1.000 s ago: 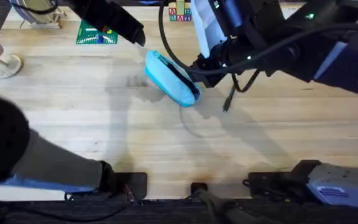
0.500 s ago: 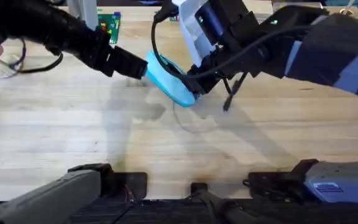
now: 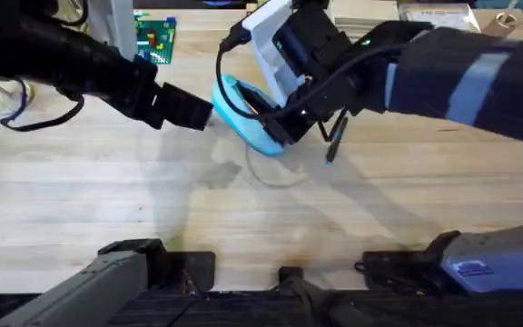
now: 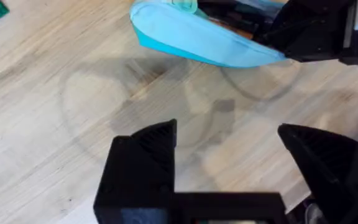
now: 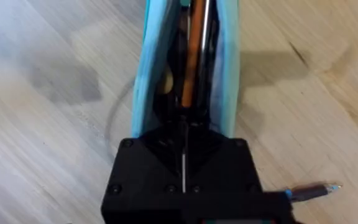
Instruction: Unzip the bag, pick up the pens from the table one at a time and place them inside, then zip the bag closed.
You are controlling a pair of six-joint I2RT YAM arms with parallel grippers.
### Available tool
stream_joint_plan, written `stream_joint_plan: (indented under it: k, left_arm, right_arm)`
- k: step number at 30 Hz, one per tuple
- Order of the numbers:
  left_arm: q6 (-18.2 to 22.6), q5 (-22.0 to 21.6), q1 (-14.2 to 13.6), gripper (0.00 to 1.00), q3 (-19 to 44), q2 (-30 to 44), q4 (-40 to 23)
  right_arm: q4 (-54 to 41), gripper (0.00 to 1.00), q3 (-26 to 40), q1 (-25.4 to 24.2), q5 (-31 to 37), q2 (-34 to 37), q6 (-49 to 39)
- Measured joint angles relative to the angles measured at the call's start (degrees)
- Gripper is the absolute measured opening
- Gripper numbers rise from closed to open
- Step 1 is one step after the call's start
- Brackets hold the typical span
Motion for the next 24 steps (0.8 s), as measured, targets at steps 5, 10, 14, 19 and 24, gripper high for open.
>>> stream_joint_plan:
  k: [5, 10, 14, 19, 24]
  left_arm:
    - [0.0, 0.0, 0.0, 0.999, 0.0, 0.0, -0.01]
    - [0.0, 0.0, 0.0, 0.998, -0.02, 0.0, -0.22]
    - [-0.02, -0.02, 0.0, 0.997, -0.02, 0.0, -0.28]
    - [-0.03, -0.09, 0.0, 0.997, -0.02, 0.0, -0.26]
    - [-0.03, -0.17, 0.0, 0.997, -0.04, 0.0, -0.22]
  right_arm:
    - [1.43, 0.03, 0.0, 0.0, 0.0, 2.08, -0.17]
    - [2.08, 0.06, 0.0, 0.0, 0.0, 2.18, -0.14]
    - [2.34, 0.505, 0.0, 0.0, 0.0, 2.2, -0.19]
    - [2.67, 0.991, 0.02, 0.0, 0.0, 2.2, -0.57]
    - [2.67, 0.998, 0.2, 0.0, 0.0, 2.18, -0.59]
